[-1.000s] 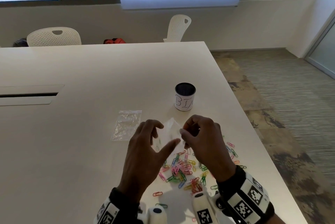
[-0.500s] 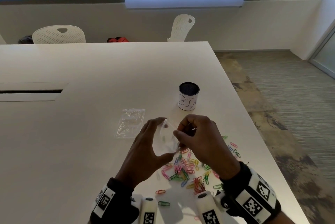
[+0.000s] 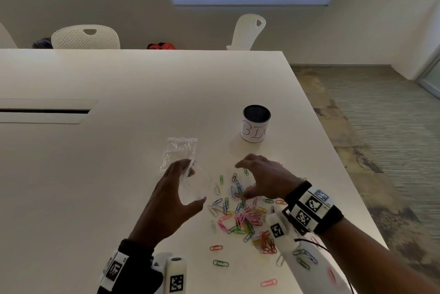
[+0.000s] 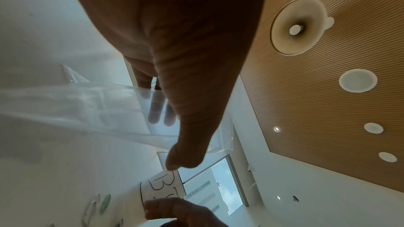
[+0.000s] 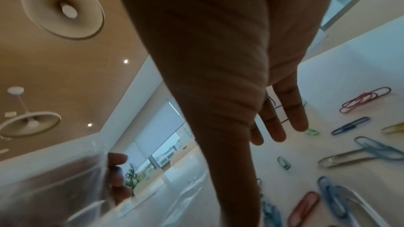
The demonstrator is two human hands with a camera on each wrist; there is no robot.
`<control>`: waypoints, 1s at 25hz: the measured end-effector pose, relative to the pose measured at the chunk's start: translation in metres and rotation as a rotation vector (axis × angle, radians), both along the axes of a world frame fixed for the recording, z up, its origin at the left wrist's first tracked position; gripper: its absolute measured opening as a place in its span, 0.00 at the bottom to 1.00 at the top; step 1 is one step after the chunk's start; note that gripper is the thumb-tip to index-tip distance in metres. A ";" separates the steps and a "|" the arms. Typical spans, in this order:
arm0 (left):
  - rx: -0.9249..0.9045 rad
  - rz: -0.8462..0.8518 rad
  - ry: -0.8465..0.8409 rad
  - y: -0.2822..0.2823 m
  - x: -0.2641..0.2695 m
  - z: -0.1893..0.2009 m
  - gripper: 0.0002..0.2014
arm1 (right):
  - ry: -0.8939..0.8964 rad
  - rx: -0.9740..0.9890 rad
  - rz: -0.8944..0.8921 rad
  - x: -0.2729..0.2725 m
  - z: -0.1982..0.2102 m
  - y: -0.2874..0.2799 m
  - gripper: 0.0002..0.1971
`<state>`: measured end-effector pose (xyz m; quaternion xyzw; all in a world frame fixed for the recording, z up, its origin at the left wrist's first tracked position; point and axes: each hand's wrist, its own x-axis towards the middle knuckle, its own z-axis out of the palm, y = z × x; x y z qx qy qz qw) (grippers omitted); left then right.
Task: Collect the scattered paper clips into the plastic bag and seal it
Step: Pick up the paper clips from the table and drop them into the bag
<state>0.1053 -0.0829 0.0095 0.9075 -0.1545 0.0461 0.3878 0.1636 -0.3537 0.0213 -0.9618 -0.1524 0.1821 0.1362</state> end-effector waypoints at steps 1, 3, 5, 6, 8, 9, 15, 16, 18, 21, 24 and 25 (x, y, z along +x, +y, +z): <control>0.006 0.002 0.006 0.001 -0.001 -0.002 0.37 | 0.007 -0.043 0.023 0.004 -0.005 0.000 0.50; 0.004 0.002 0.016 0.000 -0.002 -0.006 0.37 | 0.048 -0.064 0.049 0.009 -0.010 0.000 0.55; -0.010 -0.005 0.026 -0.001 -0.003 -0.009 0.38 | 0.099 -0.035 0.081 0.009 -0.014 -0.001 0.53; -0.020 -0.008 0.030 -0.002 -0.003 -0.010 0.38 | 0.109 -0.031 0.107 0.007 -0.015 -0.001 0.50; -0.032 -0.011 0.046 -0.003 -0.004 -0.011 0.39 | 0.101 -0.043 0.164 0.000 -0.017 0.001 0.46; -0.034 -0.012 0.054 -0.004 -0.004 -0.011 0.39 | 0.090 -0.042 0.185 -0.003 -0.019 0.002 0.42; -0.034 -0.011 0.068 -0.008 -0.001 -0.015 0.40 | -0.022 0.061 0.202 -0.014 -0.030 0.005 0.11; -0.035 -0.012 0.067 -0.009 -0.001 -0.016 0.40 | -0.034 0.060 0.209 -0.014 -0.030 0.006 0.09; -0.040 -0.014 0.060 -0.010 -0.001 -0.016 0.39 | -0.071 0.056 0.219 -0.016 -0.030 0.009 0.04; -0.045 -0.021 0.061 -0.013 -0.001 -0.016 0.39 | -0.130 0.019 0.231 -0.015 -0.034 0.013 0.06; -0.060 -0.021 0.065 -0.016 -0.001 -0.015 0.40 | -0.147 0.010 0.212 -0.012 -0.031 0.012 0.07; -0.063 -0.021 0.066 -0.016 -0.002 -0.015 0.40 | -0.139 0.028 0.189 -0.010 -0.030 0.009 0.06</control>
